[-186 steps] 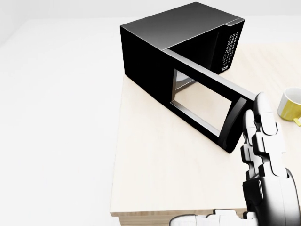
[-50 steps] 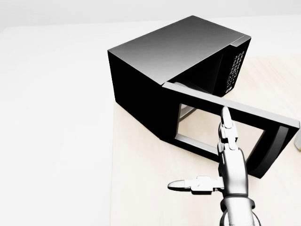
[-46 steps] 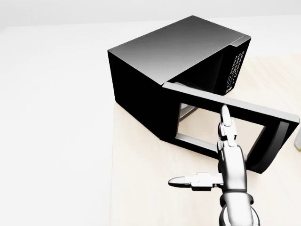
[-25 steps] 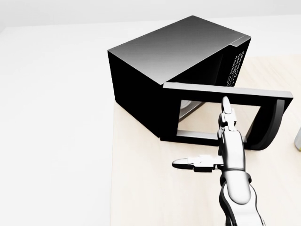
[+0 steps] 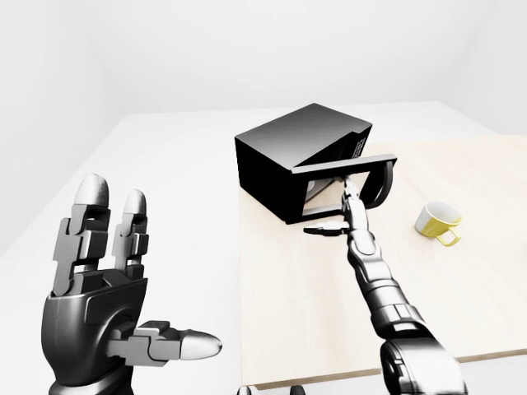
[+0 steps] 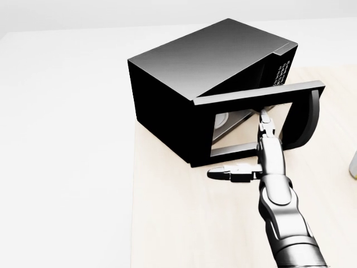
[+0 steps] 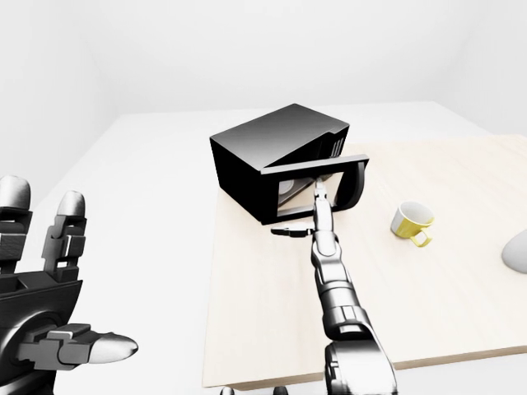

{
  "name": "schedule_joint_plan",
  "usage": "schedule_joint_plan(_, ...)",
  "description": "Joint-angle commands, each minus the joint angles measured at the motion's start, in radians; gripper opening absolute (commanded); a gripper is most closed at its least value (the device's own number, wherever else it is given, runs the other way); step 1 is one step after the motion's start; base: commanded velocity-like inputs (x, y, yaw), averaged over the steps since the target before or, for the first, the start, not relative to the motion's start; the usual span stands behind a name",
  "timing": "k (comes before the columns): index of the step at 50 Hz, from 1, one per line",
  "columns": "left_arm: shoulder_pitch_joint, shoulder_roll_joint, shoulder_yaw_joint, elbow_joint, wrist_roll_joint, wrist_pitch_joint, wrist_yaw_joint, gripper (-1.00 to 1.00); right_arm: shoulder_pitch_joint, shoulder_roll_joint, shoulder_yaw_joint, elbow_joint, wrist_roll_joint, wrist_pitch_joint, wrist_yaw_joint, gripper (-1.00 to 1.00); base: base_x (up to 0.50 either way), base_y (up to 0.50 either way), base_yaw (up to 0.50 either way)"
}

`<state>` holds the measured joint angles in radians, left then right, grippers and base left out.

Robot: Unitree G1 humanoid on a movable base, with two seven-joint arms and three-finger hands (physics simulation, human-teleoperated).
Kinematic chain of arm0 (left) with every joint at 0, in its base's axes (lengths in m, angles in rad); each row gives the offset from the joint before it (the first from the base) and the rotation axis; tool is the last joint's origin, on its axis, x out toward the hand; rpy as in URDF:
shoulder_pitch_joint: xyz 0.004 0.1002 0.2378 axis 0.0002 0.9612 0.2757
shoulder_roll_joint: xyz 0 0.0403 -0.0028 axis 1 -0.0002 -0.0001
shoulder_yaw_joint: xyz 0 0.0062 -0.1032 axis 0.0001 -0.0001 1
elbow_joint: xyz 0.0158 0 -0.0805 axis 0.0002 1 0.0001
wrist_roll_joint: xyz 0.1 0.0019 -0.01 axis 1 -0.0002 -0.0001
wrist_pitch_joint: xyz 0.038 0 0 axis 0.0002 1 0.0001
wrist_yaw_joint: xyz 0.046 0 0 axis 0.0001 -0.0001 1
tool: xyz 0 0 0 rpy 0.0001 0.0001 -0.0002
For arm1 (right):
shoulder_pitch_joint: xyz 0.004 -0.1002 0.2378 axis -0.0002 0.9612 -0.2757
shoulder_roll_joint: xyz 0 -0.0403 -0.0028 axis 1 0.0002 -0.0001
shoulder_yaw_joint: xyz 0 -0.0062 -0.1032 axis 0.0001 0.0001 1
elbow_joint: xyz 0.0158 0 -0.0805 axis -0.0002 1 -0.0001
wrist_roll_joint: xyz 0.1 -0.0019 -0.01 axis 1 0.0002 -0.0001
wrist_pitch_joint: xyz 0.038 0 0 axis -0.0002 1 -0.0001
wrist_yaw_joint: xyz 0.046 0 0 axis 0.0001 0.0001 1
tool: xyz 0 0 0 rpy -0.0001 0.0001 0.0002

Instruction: Close the microwave.

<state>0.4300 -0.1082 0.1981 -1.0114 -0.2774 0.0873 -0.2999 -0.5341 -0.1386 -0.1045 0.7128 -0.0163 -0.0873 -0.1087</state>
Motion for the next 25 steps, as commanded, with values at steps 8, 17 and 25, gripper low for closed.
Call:
schedule_joint_plan(8,-0.006,0.003,-0.009,0.011,0.011,0.0,0.006,1.0,-0.277,-0.036,-0.004,0.4,0.02,0.0,0.026,1.0,0.0,0.0,0.0)
schedule_joint_plan(17,-0.009,0.009,-0.018,0.022,0.017,0.0,0.013,1.0,-0.39,-0.02,0.006,0.505,-0.033,0.0,0.021,1.0,0.0,0.0,0.0)
schedule_joint_plan(25,-0.007,0.012,-0.019,0.023,0.016,0.0,0.016,1.0,-0.461,0.004,0.01,0.539,-0.075,0.0,0.017,1.0,0.0,0.0,0.0)
